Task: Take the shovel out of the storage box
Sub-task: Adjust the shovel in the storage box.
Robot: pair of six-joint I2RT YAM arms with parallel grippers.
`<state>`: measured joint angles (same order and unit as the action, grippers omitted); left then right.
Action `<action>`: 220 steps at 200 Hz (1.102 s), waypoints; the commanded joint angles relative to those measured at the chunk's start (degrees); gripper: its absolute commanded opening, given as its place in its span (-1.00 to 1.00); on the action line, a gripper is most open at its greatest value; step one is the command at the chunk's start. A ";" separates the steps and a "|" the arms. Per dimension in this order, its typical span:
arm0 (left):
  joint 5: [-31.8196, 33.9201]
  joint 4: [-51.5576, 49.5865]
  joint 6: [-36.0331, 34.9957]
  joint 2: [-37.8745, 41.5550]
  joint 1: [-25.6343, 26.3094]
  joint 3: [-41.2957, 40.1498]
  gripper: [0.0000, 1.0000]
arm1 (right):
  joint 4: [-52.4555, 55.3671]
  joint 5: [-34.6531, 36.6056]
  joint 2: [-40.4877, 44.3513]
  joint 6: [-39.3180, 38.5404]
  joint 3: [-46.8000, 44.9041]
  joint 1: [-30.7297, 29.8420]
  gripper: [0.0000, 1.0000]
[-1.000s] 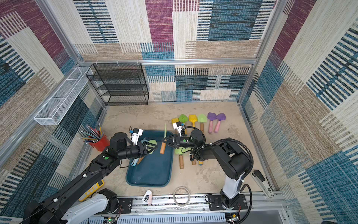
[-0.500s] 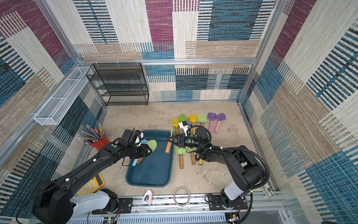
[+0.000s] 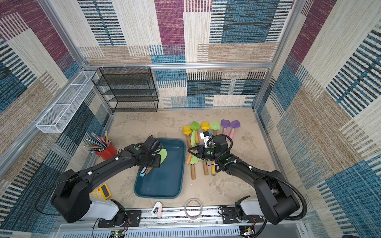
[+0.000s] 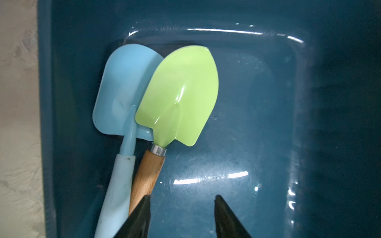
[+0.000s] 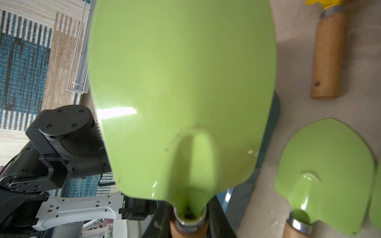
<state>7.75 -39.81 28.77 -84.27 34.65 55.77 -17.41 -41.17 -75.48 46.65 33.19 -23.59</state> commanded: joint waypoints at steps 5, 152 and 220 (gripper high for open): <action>5.40 -2.91 -1.38 -4.30 1.00 2.24 0.06 | 7.93 3.64 3.00 -4.92 -0.23 1.02 -0.60; 10.14 -7.15 -2.50 -16.07 3.47 7.40 0.06 | 23.36 10.05 13.49 -12.15 1.02 4.87 -0.57; 4.80 -7.11 -1.45 -15.37 6.24 6.75 0.05 | 31.54 20.03 12.52 -15.01 4.95 5.05 -0.56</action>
<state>15.88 -45.89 27.07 -100.25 40.10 62.81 10.46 -27.70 -62.37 34.06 36.40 -18.63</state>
